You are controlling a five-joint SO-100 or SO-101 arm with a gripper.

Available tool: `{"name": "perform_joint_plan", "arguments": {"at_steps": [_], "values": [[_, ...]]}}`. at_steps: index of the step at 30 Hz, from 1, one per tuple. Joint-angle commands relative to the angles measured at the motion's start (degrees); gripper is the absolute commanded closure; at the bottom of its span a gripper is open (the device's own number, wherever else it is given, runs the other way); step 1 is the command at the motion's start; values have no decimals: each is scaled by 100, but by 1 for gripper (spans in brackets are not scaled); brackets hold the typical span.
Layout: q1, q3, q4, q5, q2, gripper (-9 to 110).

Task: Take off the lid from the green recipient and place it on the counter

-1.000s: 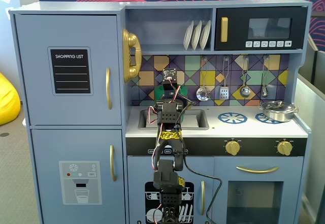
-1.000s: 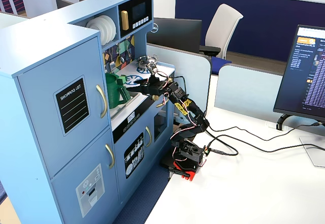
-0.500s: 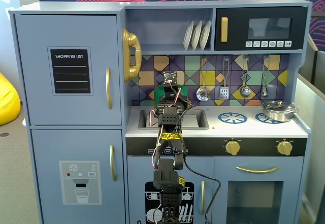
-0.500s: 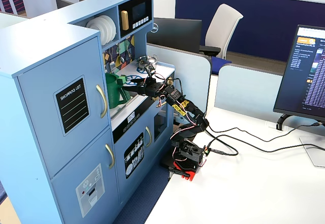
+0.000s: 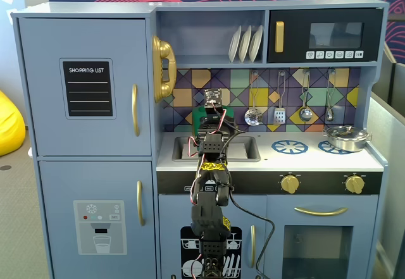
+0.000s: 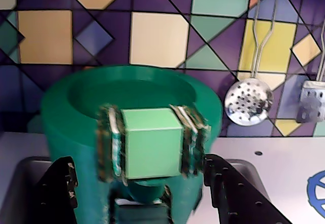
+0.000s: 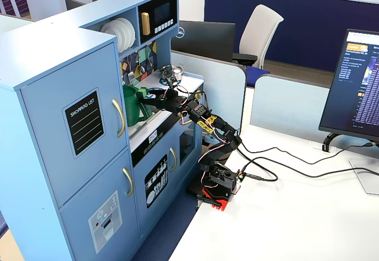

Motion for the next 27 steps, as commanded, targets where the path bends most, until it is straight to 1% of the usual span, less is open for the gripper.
{"name": "perform_joint_plan", "arguments": {"at_steps": [1,12,27], "values": [[114,-229,-211,26,-123,76],[105,-519,-475,-9,-554,76],[123,-677,-527,-26,-483,74]]}}
